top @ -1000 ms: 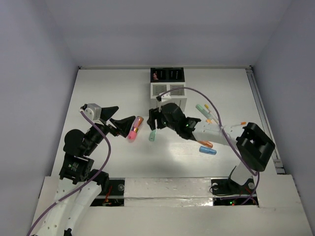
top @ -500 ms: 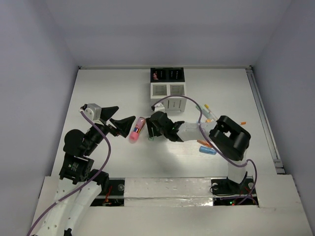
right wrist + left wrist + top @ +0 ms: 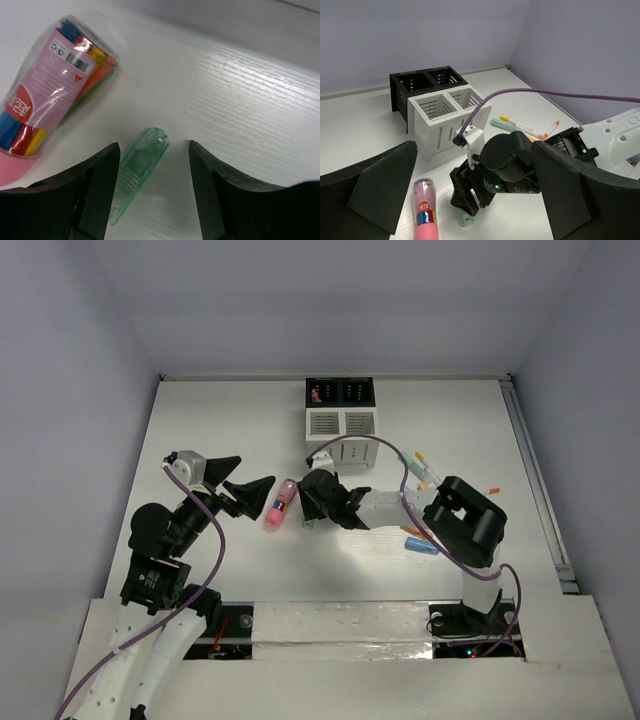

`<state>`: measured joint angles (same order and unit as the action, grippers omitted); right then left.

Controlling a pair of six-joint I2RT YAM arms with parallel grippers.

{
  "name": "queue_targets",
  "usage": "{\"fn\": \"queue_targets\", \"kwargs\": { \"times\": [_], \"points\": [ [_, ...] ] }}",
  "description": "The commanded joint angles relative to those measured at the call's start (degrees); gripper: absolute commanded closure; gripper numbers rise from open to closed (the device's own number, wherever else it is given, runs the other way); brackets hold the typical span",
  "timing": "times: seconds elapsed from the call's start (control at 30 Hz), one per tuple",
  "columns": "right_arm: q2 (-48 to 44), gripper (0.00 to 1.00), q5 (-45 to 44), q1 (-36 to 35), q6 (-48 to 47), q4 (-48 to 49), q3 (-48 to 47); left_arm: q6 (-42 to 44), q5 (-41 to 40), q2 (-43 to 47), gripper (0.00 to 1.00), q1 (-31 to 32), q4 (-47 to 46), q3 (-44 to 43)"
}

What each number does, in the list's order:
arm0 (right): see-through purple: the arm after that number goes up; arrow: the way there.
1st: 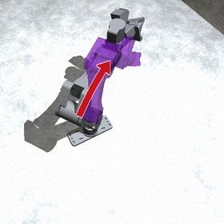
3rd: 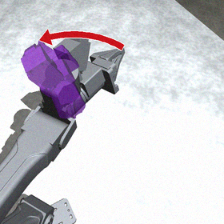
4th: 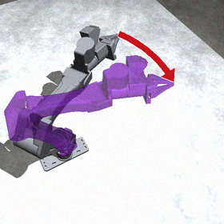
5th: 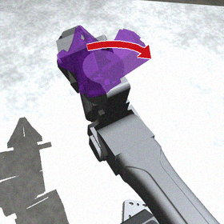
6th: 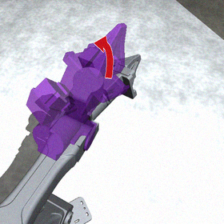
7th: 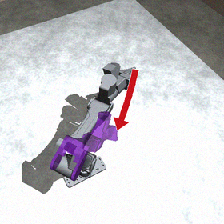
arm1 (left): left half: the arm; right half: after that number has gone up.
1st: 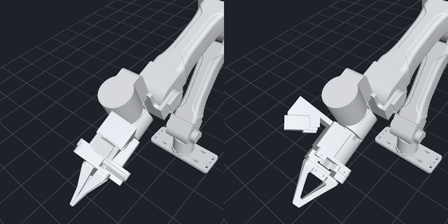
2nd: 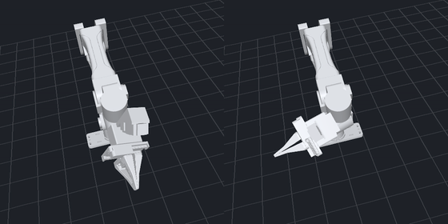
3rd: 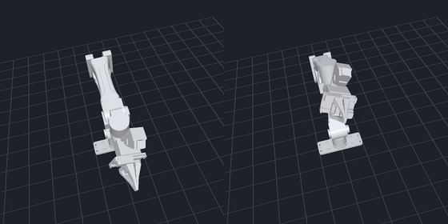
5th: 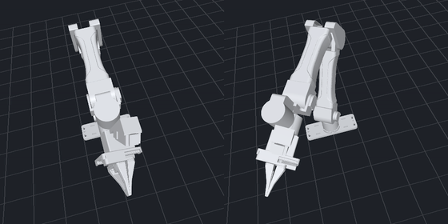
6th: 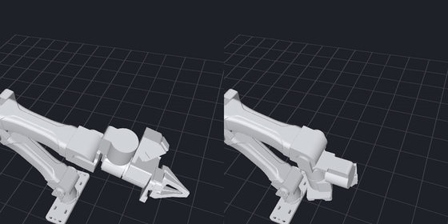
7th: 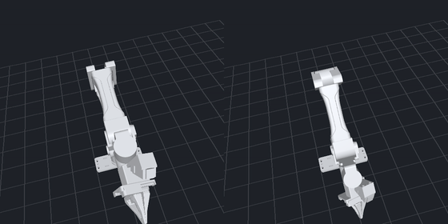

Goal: Sort the stationery into containers
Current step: Pick up the stationery from the center of the board.

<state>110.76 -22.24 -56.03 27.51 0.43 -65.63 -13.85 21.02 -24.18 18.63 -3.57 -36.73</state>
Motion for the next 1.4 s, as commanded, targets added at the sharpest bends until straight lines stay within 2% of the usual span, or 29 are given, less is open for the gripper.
{"fn": "queue_targets", "kwargs": {
  "times": [0.0, 0.13, 0.27, 0.3, 0.33, 0.37, 0.53, 0.67, 1.03, 1.37],
  "points": [
    [-2.39, 0.38, -0.62, -1.18, 1.41, -4.20, 1.46, -0.22, 1.13, 0.37, 0.01, -0.09, -2.84, -1.94],
    [-2.30, 0.44, 1.84, -1.80, 1.93, -4.91, 0.41, -0.13, 1.13, 0.37, 0.01, -0.09, -2.84, -1.94],
    [-1.25, 0.57, 4.66, -2.50, 2.46, -6.14, -1.61, -0.13, 1.05, 0.54, 0.01, -0.09, -2.84, -1.85],
    [-0.99, 0.58, 5.01, -2.50, 2.55, -6.23, -1.87, -0.13, 1.13, 0.46, 0.01, -0.09, -2.76, -1.85],
    [-0.64, 0.61, 4.93, -2.50, 2.64, -6.40, -2.14, -0.22, 1.05, 0.63, 0.01, -0.09, -2.75, -1.85],
    [-0.46, 0.68, 4.66, -2.50, 2.64, -6.32, -2.14, -0.13, 1.05, 0.63, 0.01, -0.09, -2.75, -1.85],
    [-0.89, 0.80, 2.38, -2.50, 0.98, -5.62, -2.49, -0.13, 1.05, 0.80, 0.01, -0.09, -2.75, -1.85],
    [-2.48, 0.85, 1.58, -2.50, -0.34, -4.48, -3.10, -0.22, 1.05, 0.80, 0.01, -0.09, -2.75, -1.85],
    [-9.94, 0.87, 2.63, -2.50, -3.25, -2.45, -2.67, -0.22, 0.87, 0.81, 0.01, -0.09, -2.67, -1.85],
    [-13.99, 0.87, 7.47, 5.22, -5.01, 2.99, -7.05, -0.22, 0.78, 0.89, 0.01, -0.09, -2.58, -1.94]
  ]
}}
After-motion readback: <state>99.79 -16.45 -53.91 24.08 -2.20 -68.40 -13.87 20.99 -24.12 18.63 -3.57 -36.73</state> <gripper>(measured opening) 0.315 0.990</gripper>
